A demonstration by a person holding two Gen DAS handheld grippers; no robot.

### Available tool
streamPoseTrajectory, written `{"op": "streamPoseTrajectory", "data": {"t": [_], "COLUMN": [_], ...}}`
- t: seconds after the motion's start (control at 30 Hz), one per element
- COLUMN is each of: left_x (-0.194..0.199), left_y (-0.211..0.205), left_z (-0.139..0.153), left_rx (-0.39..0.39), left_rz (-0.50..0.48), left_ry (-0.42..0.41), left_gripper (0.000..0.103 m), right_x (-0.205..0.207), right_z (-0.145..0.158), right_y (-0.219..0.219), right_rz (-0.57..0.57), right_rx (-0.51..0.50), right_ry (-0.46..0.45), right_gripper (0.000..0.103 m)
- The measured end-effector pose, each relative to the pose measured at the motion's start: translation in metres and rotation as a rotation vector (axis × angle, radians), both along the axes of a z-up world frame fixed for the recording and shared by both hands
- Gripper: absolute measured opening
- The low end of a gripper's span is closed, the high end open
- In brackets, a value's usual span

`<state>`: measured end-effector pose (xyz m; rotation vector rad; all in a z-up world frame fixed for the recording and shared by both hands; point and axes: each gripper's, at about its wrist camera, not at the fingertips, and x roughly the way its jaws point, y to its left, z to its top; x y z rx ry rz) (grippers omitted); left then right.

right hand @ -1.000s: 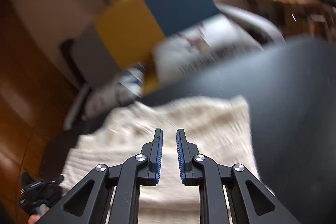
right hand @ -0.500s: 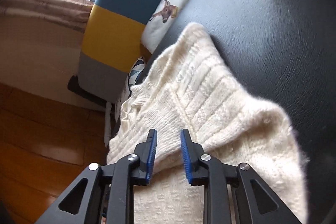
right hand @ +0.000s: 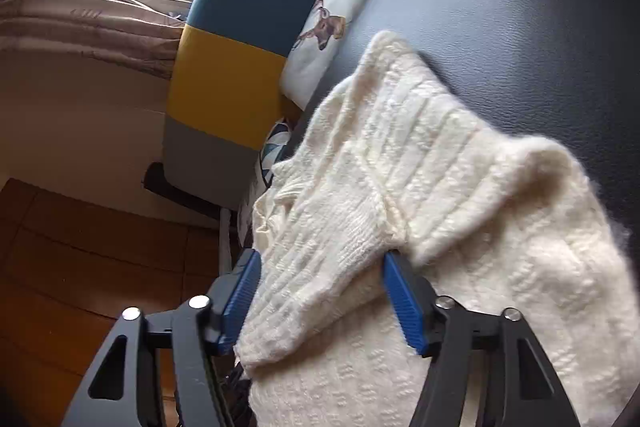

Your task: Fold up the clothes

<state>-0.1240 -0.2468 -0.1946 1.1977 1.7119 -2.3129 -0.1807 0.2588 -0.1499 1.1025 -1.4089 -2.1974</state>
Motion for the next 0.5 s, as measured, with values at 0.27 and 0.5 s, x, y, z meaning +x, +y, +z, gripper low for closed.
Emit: {"op": "streamPoseTrajectory", "data": {"t": [0.27,0.5], "left_x": [-0.001,0.000], "left_y": [0.001,-0.002], "left_z": [0.004,0.004], "left_rx": [-0.020,-0.010], "left_rz": [-0.017,-0.018], "left_ry": [-0.005,-0.012], "left_gripper": [0.009,0.009], "right_x": [-0.010,-0.014], "right_z": [-0.009,0.003], "right_y": [-0.018,-0.039], "right_rz": [0.003,0.132], "right_rx": [0.083,0.094], "right_ry": [0.070,0.157], "right_gripper": [0.055,0.094]}}
